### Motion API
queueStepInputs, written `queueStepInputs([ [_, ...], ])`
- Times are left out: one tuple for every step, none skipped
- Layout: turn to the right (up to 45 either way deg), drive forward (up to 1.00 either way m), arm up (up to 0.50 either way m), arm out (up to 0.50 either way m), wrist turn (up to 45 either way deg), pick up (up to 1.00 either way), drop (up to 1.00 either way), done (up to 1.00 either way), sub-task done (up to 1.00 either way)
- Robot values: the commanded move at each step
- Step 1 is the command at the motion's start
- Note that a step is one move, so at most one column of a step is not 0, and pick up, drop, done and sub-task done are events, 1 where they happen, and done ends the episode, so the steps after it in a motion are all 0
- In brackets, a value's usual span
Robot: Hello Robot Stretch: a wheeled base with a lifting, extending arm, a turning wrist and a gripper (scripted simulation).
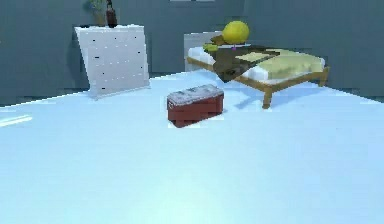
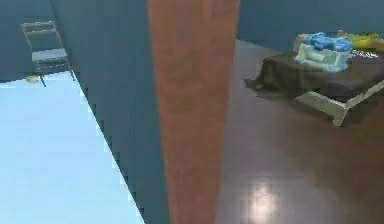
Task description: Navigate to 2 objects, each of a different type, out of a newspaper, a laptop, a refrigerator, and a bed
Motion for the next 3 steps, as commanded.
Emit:
queueStepInputs([
  [0.0, 1.00, 0.00, 0.00, 0.0, 0.00, 0.00, 0.00, 0.00],
  [0.0, 0.40, 0.00, 0.00, 0.0, 0.00, 0.00, 0.00, 0.00],
  [0.0, 0.00, 0.00, 0.00, 0.0, 0.00, 0.00, 1.00, 0.00],
])
